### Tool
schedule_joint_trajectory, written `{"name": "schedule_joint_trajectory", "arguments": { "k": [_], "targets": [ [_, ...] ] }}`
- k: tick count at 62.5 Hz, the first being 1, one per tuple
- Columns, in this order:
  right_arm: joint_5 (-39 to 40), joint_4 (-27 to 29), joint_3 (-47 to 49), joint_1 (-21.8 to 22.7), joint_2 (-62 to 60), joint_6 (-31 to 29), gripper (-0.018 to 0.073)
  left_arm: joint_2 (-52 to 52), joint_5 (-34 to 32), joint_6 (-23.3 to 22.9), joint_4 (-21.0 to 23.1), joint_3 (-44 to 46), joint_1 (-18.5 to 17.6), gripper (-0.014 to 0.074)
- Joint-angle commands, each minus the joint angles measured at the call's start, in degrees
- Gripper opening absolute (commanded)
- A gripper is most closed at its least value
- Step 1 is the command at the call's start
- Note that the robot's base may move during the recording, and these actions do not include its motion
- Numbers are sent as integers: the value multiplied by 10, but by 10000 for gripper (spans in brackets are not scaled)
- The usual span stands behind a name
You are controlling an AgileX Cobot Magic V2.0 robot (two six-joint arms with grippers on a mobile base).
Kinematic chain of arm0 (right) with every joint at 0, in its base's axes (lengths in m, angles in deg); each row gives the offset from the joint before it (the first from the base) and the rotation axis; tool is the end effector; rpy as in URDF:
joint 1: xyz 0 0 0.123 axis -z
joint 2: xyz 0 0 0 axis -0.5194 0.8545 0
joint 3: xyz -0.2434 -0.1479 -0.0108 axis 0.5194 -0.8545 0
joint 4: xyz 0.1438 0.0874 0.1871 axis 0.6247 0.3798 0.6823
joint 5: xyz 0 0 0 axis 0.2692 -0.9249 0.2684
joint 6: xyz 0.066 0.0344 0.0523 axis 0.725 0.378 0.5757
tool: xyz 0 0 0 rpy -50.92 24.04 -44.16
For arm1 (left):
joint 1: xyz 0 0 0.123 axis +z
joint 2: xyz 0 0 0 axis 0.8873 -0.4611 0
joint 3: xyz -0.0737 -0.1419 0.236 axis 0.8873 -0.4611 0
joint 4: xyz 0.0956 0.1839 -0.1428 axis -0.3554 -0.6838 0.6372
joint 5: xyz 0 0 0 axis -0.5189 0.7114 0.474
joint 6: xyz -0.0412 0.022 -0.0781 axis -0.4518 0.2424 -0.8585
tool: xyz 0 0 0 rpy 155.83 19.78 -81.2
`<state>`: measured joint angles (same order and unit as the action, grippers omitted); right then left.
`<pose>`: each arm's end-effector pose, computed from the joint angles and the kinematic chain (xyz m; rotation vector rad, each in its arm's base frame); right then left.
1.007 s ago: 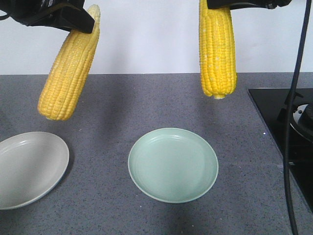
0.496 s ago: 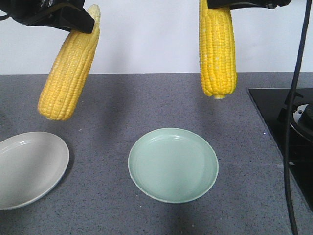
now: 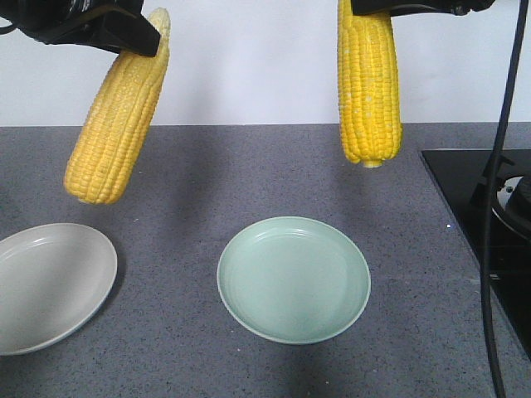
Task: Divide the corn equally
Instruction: 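Drive closer and stop facing the cream and pale green plates, then lower the right gripper's corn onto the pale green plate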
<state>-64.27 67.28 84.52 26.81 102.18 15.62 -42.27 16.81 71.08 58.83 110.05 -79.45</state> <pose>0.3112 0.0868 0.4877 -0.6252 2.0801 0.8110 0.2899 -0.1207 0.4836 0.5384 2.2815 -0.5438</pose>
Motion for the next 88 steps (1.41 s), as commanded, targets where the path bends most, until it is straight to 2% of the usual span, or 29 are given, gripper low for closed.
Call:
{"name": "schedule_joint_trajectory", "arguments": {
  "k": [1,57,71,82,88],
  "targets": [
    [-12,28,17,3,-19,0,26,23,-13,-4,17,13,1,-7],
    [-12,28,17,3,-19,1,26,23,-13,-4,20,13,1,-7],
    [-13,10,17,1,12,8,26,23,-13,-5,20,13,1,-7],
    [-13,-25,17,-47,66,18,26,23,-13,-4,9,13,1,-7],
    [-13,-78,17,-96,103,18,26,23,-13,-4,-10,13,1,-7]
  ]
}}
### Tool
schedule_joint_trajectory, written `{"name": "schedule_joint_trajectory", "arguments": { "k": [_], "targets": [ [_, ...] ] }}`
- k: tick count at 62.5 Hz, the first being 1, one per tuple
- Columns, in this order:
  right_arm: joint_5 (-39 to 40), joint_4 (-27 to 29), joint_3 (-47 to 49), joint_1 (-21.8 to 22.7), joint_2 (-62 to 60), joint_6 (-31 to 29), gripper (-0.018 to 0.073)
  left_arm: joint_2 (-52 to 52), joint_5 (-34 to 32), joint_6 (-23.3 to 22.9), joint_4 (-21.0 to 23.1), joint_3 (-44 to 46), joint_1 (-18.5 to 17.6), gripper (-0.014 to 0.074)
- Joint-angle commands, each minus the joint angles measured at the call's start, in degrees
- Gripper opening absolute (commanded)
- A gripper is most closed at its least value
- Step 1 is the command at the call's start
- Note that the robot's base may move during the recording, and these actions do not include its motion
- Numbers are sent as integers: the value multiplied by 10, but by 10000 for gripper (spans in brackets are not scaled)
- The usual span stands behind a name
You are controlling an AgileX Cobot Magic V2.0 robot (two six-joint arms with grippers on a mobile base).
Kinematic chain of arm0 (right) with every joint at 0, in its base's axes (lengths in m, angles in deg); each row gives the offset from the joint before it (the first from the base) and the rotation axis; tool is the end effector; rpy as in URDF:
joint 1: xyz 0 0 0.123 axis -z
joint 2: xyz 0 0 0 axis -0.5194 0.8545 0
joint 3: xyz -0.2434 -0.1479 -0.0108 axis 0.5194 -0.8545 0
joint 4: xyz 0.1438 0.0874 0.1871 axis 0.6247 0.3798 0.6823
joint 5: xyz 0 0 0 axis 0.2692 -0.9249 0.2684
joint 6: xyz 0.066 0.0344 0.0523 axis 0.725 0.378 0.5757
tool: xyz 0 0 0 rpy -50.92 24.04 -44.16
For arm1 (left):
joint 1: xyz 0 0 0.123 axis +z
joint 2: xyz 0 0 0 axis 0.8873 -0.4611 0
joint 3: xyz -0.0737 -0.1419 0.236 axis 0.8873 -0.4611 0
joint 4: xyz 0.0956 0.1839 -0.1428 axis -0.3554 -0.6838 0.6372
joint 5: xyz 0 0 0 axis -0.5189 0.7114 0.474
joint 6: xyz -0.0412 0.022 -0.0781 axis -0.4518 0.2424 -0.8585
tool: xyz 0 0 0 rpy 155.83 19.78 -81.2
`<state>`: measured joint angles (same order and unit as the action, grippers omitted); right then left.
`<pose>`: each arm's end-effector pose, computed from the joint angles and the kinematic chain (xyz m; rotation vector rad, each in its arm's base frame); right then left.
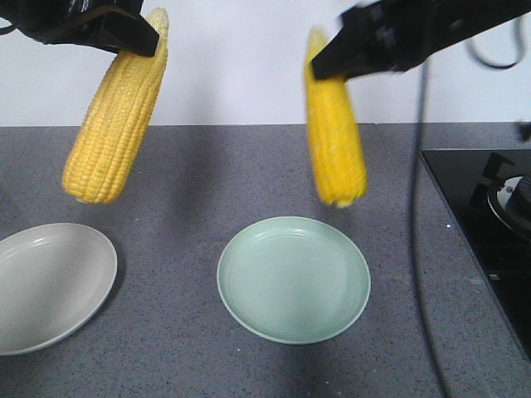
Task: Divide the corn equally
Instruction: 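Lower the right gripper's corn onto the pale green plate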
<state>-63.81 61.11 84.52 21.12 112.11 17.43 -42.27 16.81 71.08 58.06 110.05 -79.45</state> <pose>0.3618 0.1210 0.4218 -0.6740 2.2886 0.8066 0.2904 -0.1197 0.4832 0.5371 2.2836 -0.5268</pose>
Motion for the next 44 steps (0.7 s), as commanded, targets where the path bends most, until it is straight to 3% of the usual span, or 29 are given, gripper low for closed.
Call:
{"name": "schedule_joint_trajectory", "arguments": {
  "k": [1,17,44],
  "targets": [
    [-17,-25,17,-45,9,1,26,23,-13,-4,-6,13,1,-7],
    [-17,-146,17,-122,82,35,26,23,-14,-4,-6,13,1,-7],
    [-17,-156,-35,-147,104,42,36,22,-13,-4,-23,13,1,-7]
  ]
}}
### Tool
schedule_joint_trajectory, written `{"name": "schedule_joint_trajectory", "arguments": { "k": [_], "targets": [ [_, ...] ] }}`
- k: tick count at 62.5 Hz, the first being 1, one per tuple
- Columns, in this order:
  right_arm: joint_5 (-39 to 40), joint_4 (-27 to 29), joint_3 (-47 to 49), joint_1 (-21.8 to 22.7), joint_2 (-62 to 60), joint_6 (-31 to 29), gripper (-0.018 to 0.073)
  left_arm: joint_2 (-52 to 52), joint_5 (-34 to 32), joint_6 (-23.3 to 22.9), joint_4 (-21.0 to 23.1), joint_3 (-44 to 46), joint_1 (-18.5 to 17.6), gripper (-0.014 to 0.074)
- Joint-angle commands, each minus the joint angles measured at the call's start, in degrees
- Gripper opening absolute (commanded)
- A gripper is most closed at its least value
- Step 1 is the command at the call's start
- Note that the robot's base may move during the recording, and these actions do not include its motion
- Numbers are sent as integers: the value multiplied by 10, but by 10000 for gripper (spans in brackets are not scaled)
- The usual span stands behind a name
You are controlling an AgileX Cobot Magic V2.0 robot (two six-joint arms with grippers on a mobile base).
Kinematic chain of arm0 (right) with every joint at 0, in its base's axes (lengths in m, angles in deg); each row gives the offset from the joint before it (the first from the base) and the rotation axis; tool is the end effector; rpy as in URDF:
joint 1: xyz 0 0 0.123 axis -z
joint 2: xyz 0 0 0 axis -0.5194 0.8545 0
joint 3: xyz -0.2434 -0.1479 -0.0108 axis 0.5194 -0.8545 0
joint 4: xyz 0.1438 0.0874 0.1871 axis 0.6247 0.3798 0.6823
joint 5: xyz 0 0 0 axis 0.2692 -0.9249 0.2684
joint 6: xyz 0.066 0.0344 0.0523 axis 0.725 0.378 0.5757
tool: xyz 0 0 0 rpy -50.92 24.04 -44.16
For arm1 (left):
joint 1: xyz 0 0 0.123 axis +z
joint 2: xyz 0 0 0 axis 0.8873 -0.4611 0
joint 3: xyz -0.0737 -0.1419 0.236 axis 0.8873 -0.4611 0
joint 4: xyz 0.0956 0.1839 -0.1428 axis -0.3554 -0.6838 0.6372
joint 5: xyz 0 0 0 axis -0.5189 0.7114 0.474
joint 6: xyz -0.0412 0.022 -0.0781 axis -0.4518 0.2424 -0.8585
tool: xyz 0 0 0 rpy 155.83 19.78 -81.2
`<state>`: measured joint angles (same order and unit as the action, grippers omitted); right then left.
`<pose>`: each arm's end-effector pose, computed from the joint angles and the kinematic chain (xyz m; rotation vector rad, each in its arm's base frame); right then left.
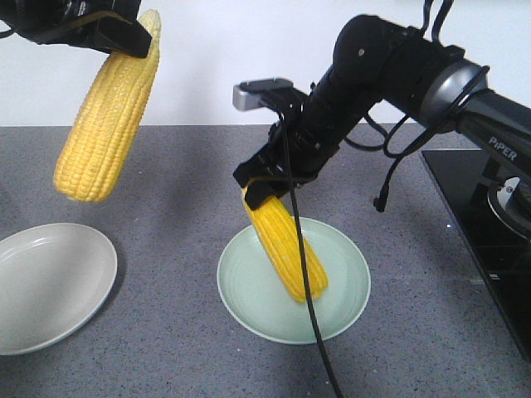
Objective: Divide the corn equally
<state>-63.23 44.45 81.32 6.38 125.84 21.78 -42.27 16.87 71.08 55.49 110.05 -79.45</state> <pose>0.3810 0.2141 0.2954 -0.9630 2.6424 0.5873 0.2920 -0.1163 0.4820 0.5330 2.2908 -0.4698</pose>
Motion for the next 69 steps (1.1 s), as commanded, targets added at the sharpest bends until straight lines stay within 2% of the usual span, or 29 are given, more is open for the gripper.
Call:
{"name": "schedule_joint_trajectory", "arguments": {
  "k": [1,13,24,33,38,53,63,69],
  "targets": [
    [-23,11,-5,1,-34,-1,37,22,-14,-4,2,13,1,-7],
    [-23,9,-4,1,-34,-2,112,22,-14,-4,-24,13,1,-7],
    [-23,1,-4,1,-34,5,324,22,-14,-6,-74,13,1,-7],
    [-23,-1,-4,1,-34,11,501,22,-14,-32,-130,12,1,-7],
    [-23,-1,-4,1,-34,16,554,22,-14,-44,-160,12,1,-7],
    [-23,-1,-4,1,-34,27,567,21,-14,-65,-228,-13,1,-7],
    [-23,-1,-4,1,-48,29,550,21,-14,-66,-290,-119,1,-7],
    [-23,-4,-4,1,-66,29,543,18,-28,-87,-320,-176,1,-7]
  ]
}}
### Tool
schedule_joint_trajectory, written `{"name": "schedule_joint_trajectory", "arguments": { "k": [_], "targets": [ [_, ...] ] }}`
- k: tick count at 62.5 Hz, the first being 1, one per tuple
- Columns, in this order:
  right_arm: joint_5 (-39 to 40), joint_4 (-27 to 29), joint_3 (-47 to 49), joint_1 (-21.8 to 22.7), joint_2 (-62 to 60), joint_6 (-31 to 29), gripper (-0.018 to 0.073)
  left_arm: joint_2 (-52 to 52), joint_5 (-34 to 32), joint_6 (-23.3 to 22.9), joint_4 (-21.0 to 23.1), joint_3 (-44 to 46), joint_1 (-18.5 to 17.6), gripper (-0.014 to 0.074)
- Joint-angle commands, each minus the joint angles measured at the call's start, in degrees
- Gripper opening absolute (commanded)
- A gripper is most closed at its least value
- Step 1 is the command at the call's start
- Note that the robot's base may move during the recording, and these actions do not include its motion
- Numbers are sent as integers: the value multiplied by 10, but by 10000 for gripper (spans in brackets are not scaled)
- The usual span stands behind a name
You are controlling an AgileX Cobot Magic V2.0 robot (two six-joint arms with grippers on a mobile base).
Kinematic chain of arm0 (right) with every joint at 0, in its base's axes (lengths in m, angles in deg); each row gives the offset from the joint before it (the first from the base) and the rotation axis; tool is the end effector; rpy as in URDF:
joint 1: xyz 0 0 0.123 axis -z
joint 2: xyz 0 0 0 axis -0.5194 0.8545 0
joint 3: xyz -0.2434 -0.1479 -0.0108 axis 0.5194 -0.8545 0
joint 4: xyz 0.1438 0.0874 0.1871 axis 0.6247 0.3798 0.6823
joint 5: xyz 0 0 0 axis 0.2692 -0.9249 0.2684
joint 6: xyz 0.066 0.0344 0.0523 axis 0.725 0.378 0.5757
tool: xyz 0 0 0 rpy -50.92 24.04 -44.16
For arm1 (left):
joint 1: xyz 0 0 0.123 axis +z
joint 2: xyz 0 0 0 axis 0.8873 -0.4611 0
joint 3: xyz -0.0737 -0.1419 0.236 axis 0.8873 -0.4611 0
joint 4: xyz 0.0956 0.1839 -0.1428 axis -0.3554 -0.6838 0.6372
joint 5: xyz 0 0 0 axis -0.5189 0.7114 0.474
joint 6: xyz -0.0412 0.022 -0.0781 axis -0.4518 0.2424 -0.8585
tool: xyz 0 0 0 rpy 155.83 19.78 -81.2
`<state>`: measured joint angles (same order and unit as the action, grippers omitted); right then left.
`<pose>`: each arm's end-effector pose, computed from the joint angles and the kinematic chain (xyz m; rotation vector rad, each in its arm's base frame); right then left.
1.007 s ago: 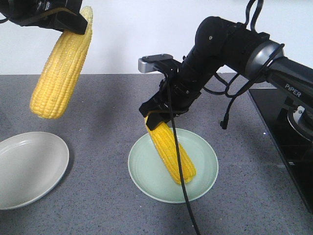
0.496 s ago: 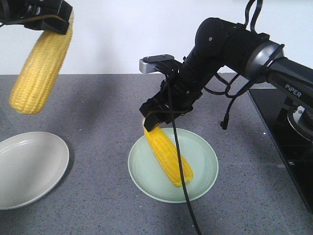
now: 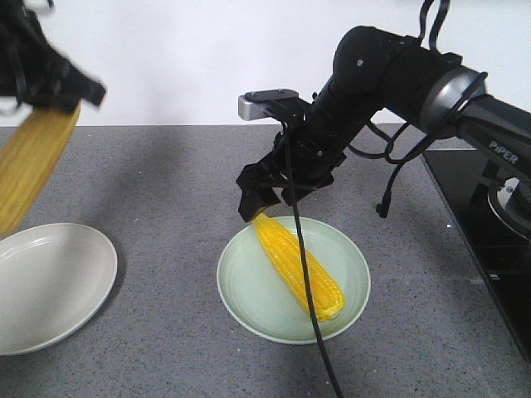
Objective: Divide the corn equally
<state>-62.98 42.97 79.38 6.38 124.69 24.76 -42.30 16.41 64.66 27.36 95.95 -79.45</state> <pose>0.3770 0.2099 0.2939 -0.9029 2.6875 0.5620 0.3157 -0.0793 0.4110 0.4060 2.5422 0.1456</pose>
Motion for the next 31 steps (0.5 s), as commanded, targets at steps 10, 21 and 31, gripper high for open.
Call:
{"name": "schedule_joint_trajectory", "arguments": {
  "k": [10,21,31],
  "targets": [
    [-26,-9,15,1,-85,-1,543,17,-69,-62,-60,-125,1,-7],
    [-26,-29,15,1,-115,1,543,17,-120,-75,-60,-196,1,-7],
    [-26,-34,15,1,-136,2,543,17,-130,-91,-70,-223,1,-7]
  ]
}}
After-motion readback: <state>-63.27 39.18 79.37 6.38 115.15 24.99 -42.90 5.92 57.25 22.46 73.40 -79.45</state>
